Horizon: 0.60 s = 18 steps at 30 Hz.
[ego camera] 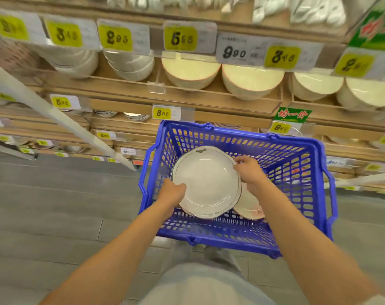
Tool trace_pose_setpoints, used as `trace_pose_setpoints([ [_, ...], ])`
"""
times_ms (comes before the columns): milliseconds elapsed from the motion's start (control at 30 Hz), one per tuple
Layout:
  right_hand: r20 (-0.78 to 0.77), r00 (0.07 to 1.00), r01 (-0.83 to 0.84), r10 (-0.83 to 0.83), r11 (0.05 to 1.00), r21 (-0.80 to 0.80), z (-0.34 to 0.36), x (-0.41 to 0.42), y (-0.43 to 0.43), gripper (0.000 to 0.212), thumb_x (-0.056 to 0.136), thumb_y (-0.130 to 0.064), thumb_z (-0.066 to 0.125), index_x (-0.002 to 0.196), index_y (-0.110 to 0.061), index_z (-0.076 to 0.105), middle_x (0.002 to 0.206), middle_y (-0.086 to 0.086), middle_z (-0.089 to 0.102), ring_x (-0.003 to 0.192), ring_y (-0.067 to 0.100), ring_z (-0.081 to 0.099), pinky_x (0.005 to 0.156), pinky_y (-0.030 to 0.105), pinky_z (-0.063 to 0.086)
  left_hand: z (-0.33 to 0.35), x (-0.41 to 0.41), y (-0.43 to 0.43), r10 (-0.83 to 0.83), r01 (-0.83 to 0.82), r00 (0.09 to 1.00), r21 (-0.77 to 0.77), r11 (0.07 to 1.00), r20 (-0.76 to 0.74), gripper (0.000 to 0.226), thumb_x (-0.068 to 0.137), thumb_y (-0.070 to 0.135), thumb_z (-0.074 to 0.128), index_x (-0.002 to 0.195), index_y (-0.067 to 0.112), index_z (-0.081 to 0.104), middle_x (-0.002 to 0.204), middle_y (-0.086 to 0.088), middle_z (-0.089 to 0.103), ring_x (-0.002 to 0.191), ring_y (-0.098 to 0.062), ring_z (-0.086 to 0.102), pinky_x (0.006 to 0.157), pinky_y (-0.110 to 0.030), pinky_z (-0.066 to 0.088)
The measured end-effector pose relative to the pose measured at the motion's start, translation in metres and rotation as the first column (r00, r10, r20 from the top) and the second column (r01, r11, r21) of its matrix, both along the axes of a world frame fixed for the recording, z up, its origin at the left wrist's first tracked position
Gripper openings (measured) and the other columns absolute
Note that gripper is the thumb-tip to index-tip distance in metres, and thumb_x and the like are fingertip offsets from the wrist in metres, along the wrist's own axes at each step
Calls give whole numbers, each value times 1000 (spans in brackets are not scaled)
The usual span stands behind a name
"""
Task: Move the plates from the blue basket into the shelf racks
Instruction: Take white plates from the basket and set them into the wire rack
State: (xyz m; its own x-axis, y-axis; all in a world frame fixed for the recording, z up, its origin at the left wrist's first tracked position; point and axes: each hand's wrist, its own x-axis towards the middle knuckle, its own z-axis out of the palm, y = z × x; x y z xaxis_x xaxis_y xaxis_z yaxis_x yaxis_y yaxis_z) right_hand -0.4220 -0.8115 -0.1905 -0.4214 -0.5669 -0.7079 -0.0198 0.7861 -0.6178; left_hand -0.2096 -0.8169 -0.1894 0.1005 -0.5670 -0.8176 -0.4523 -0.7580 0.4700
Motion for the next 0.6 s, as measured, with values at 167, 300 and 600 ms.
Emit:
trace_pose_setpoints([
  [167,0,999,51,-51,996,-79,60,5,24,23,92,-4,52,114,-13,49,97,13,58,78,23,56,60,31,43,49,3,-7,-80,65,994,-183,981,-79,51,88,12,59,134,6,38,125,-11,56,101,-26,55,74,-29,43],
  [300,154,974,199,-168,956,-214,101,2,54,19,94,-1,52,109,-11,48,102,16,59,83,30,62,78,47,52,85,2,-18,-184,128,959,-250,960,-215,39,88,16,60,124,19,46,111,-2,61,94,-22,63,71,-33,52],
  [600,182,916,399,-357,854,-335,164,-23,143,36,92,-2,55,126,-14,52,109,14,67,94,33,67,79,47,58,164,-58,9,-413,284,830,-353,891,-376,12,88,18,58,98,21,63,98,-11,69,92,-30,66,78,-40,54],
])
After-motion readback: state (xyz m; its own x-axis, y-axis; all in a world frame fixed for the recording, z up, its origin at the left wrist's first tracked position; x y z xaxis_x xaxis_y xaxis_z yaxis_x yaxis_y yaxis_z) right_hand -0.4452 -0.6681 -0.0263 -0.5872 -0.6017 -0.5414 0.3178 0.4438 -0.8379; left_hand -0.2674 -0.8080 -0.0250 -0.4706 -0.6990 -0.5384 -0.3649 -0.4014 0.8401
